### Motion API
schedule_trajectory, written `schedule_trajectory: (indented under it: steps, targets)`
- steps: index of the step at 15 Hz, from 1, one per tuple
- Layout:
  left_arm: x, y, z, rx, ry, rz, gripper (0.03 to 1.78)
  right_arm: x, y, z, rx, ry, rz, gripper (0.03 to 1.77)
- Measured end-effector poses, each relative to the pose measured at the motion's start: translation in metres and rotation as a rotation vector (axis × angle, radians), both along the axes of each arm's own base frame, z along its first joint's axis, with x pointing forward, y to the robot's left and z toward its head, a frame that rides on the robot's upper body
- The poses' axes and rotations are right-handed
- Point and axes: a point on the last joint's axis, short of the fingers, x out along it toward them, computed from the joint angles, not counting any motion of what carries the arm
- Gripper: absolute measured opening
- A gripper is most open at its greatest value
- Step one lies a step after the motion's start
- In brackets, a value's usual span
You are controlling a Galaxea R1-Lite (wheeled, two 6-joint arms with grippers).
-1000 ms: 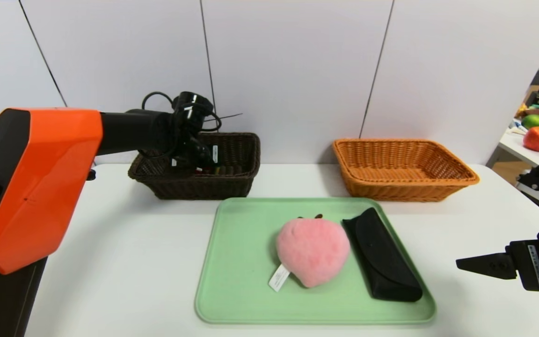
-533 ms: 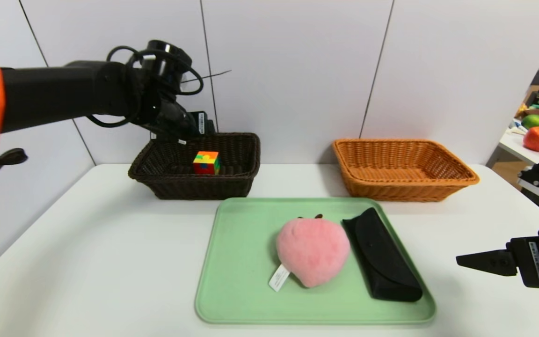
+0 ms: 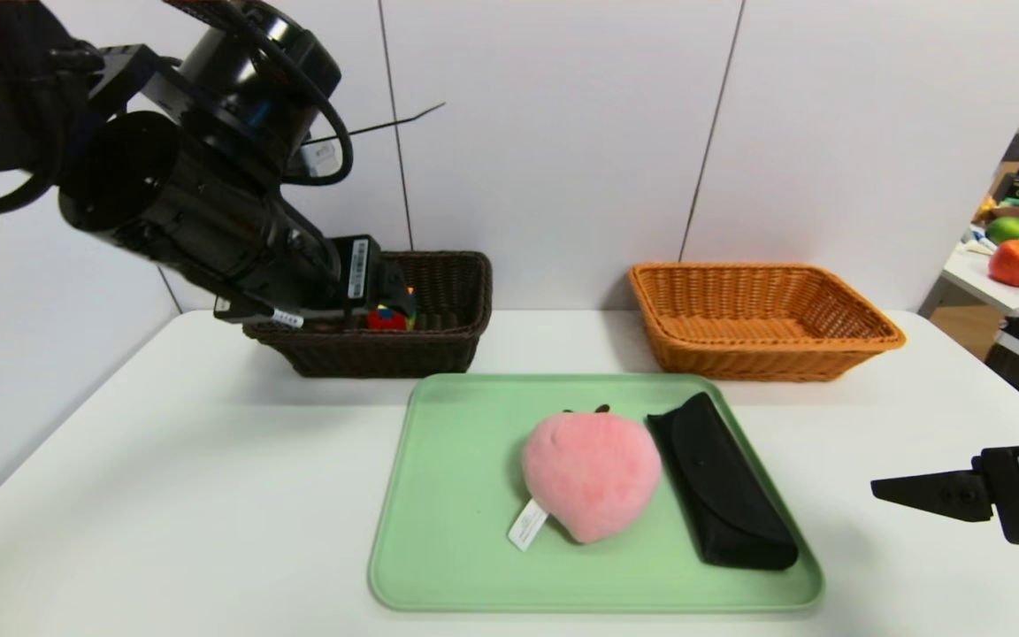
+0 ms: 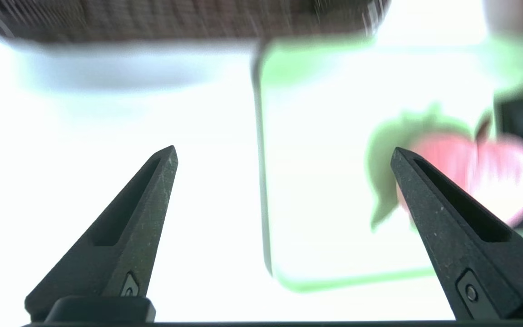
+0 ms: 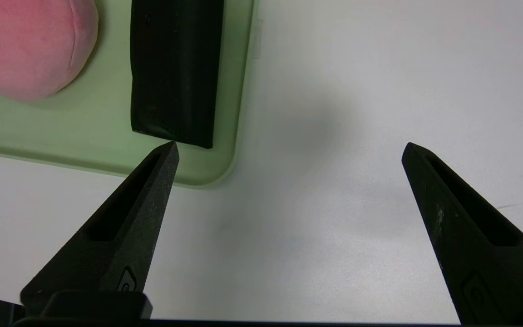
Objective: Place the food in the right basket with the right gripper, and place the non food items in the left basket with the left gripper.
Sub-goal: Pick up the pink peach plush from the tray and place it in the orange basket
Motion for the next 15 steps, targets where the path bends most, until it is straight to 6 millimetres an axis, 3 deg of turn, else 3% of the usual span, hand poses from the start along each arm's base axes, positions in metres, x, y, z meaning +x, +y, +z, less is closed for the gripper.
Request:
schedule_trajectory:
  steps: [3, 8, 11, 15]
  targets:
    - [-0.043, -0.005, -0.015, 0.013, 0.068, -0.072, 1.67, -0.003, 0.000, 0.000, 0.001, -0.004, 0.002, 1.70]
    - [-0.083, 0.011, -0.035, -0.002, 0.116, -0.145, 1.69, -0.005, 0.007, 0.000, 0.002, -0.003, 0.052, 1.70]
    - [-0.096, 0.017, -0.035, -0.022, 0.101, -0.179, 1.69, -0.002, 0.022, 0.007, 0.009, -0.034, 0.134, 1.70]
    - [-0.106, 0.016, -0.036, -0.010, 0.094, -0.229, 1.69, 0.015, 0.055, 0.016, 0.023, -0.103, 0.277, 1.70]
